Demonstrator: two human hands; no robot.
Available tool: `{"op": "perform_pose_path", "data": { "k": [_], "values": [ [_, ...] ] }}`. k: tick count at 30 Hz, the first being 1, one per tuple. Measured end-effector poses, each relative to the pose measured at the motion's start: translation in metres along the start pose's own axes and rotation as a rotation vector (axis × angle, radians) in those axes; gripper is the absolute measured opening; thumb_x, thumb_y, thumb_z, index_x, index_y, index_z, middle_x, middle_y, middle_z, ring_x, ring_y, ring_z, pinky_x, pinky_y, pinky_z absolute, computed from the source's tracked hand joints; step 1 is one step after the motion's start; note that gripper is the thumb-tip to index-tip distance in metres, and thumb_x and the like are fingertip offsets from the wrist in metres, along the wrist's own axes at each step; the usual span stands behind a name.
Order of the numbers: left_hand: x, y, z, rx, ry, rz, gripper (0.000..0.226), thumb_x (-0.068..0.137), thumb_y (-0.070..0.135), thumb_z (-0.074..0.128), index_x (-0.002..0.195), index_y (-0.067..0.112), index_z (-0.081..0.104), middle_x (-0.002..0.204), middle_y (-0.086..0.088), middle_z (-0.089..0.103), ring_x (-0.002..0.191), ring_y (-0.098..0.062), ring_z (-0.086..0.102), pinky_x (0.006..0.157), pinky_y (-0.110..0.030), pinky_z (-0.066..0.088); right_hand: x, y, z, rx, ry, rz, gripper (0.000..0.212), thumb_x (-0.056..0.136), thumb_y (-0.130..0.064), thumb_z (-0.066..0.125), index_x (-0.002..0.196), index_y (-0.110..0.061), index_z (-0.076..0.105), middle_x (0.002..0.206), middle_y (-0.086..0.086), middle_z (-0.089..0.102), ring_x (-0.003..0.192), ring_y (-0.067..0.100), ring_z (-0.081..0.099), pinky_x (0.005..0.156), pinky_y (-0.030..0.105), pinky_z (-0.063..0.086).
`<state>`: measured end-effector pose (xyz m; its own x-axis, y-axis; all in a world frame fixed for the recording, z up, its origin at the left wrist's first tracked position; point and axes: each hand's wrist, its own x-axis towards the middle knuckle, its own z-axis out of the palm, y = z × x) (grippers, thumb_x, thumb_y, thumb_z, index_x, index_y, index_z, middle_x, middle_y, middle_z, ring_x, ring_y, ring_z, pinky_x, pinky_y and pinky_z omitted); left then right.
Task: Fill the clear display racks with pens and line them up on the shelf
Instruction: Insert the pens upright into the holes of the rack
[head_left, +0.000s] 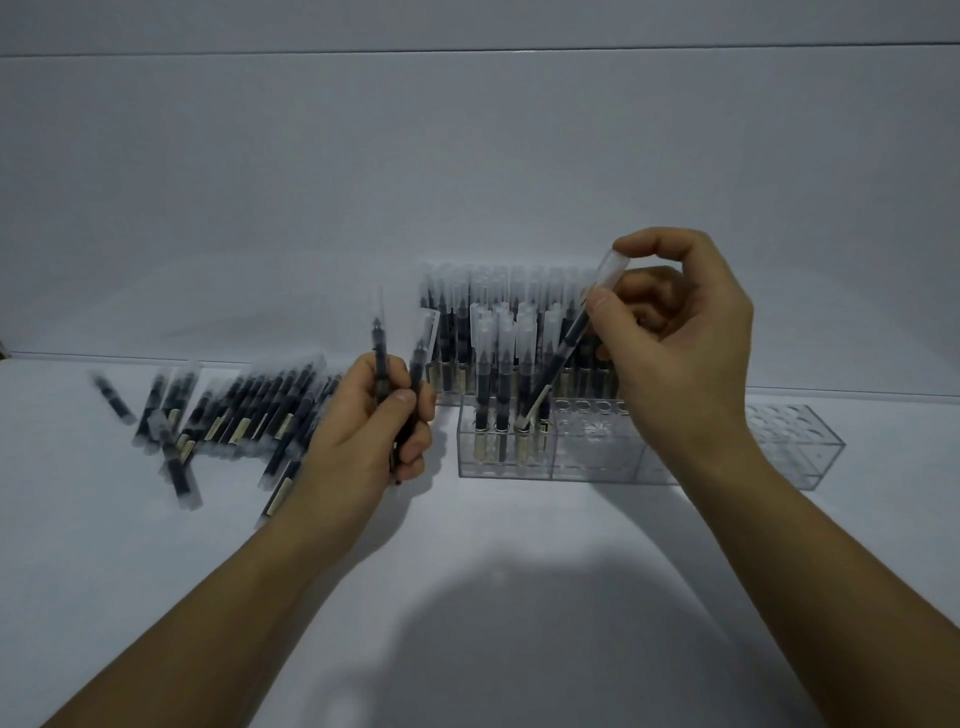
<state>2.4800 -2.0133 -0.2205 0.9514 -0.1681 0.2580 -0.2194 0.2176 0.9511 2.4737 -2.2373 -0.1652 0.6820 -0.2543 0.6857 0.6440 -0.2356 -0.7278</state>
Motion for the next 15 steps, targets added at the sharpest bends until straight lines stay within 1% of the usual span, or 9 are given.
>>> {"op": "perform_pose_path", "data": {
  "k": [2,3,4,6,8,11,13,15],
  "values": [
    [-0.0012,0.0009,0.0004,0.067,0.016,0.054,0.023,0.104,0.0,0.04,0.094,0.019,0.048,0.087,-0.003,0.064,0.056,-0.016,0.039,0.049,-0.024,0.033,0.0003,0.0003,-0.0013,-0.031,0.022,-0.023,0.025,0.091,-0.002,0.07,0.111,-0.013,0.06,0.079,0.004,0.065,0.064,0.011,0.058,0.056,0.026,0.048],
    [-0.0018,0.0012,0.0007,0.092,0.019,0.081,0.019,0.105,0.001,0.039,0.096,0.017,0.047,0.091,-0.004,0.067,0.056,-0.017,0.041,0.05,-0.025,0.034,0.0005,-0.0002,-0.002,-0.052,0.029,-0.038,0.025,0.09,-0.001,0.07,0.111,-0.013,0.061,0.08,0.002,0.064,0.065,0.009,0.058,0.056,0.022,0.046],
    [-0.0022,0.0012,0.001,0.107,0.017,0.106,0.015,0.105,0.003,0.04,0.099,0.015,0.046,0.094,-0.004,0.069,0.056,-0.018,0.041,0.05,-0.025,0.035,0.0006,-0.0005,-0.0025,-0.076,0.03,-0.056,0.026,0.09,-0.001,0.07,0.112,-0.012,0.062,0.081,0.0,0.064,0.066,0.007,0.057,0.056,0.02,0.045],
    [-0.0027,0.0022,0.0017,0.104,0.005,0.133,0.005,0.101,0.011,0.045,0.103,0.016,0.047,0.098,-0.007,0.072,0.055,-0.019,0.042,0.05,-0.023,0.036,0.0005,-0.0006,-0.0032,-0.117,0.026,-0.089,0.026,0.09,-0.001,0.07,0.112,-0.013,0.063,0.084,-0.003,0.063,0.068,0.008,0.058,0.055,0.022,0.048],
    [-0.0026,0.003,0.0031,0.103,0.002,0.141,0.01,0.096,0.018,0.048,0.107,0.017,0.05,0.099,-0.008,0.073,0.053,-0.017,0.044,0.049,-0.021,0.037,0.0003,-0.0009,-0.0037,-0.143,0.019,-0.109,0.025,0.09,-0.002,0.07,0.112,-0.014,0.063,0.086,-0.004,0.063,0.07,0.009,0.06,0.056,0.024,0.05],
    [-0.0019,0.0022,0.003,0.117,0.0,0.135,0.012,0.099,0.012,0.048,0.108,0.015,0.055,0.098,-0.007,0.072,0.055,-0.016,0.044,0.049,-0.021,0.038,-0.0003,-0.0007,-0.0033,-0.152,0.009,-0.127,0.025,0.091,-0.003,0.071,0.112,-0.016,0.063,0.087,-0.005,0.064,0.07,0.01,0.062,0.056,0.025,0.051],
    [-0.0011,0.0005,0.0012,0.131,0.009,0.121,0.015,0.101,0.006,0.046,0.109,0.013,0.057,0.096,-0.004,0.069,0.056,-0.015,0.044,0.049,-0.021,0.038,-0.0003,0.0003,-0.0033,-0.154,0.001,-0.129,0.026,0.09,-0.003,0.071,0.112,-0.016,0.064,0.088,-0.006,0.064,0.071,0.008,0.062,0.056,0.021,0.049],
    [-0.001,-0.0004,0.0005,0.13,0.017,0.116,0.015,0.099,0.009,0.049,0.11,0.014,0.059,0.093,-0.003,0.067,0.056,-0.015,0.045,0.05,-0.022,0.038,-0.0001,0.001,-0.0034,-0.17,-0.017,-0.132,0.027,0.09,-0.004,0.071,0.113,-0.015,0.064,0.089,-0.007,0.064,0.072,0.008,0.063,0.058,0.018,0.049]
  ]
}}
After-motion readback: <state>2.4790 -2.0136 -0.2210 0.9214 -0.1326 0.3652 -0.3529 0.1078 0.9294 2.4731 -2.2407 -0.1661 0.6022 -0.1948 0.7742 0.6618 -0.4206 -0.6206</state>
